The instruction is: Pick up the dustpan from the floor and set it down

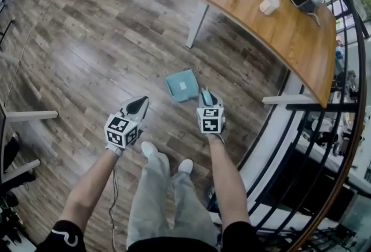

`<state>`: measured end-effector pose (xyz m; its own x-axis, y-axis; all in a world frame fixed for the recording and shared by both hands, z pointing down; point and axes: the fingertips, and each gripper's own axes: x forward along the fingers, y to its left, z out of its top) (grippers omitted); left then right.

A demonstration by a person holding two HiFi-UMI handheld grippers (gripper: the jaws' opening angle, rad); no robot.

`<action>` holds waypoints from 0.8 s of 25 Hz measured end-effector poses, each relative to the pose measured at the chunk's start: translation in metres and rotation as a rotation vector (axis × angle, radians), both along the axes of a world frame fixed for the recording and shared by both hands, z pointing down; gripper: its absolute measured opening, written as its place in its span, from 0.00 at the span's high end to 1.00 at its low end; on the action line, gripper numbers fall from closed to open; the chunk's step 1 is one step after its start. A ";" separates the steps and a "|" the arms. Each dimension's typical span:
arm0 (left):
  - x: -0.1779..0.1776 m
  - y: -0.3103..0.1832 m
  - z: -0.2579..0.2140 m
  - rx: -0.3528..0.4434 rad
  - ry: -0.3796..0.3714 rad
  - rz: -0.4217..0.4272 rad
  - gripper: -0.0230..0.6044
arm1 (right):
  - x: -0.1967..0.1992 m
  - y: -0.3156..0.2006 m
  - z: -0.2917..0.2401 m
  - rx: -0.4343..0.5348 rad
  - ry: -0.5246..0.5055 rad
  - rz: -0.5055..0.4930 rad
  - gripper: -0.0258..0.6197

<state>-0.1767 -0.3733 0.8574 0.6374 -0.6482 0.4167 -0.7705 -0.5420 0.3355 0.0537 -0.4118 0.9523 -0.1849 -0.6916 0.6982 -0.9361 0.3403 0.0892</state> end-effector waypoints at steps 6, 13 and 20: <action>-0.018 -0.011 0.016 -0.024 0.001 -0.016 0.97 | -0.011 -0.004 0.015 -0.006 0.003 0.003 0.82; -0.017 -0.020 0.024 -0.039 0.022 -0.038 0.97 | -0.020 0.005 0.024 -0.052 -0.015 0.007 0.82; -0.011 -0.018 0.022 -0.051 0.024 -0.047 0.97 | -0.022 0.011 0.035 -0.154 -0.064 0.001 0.72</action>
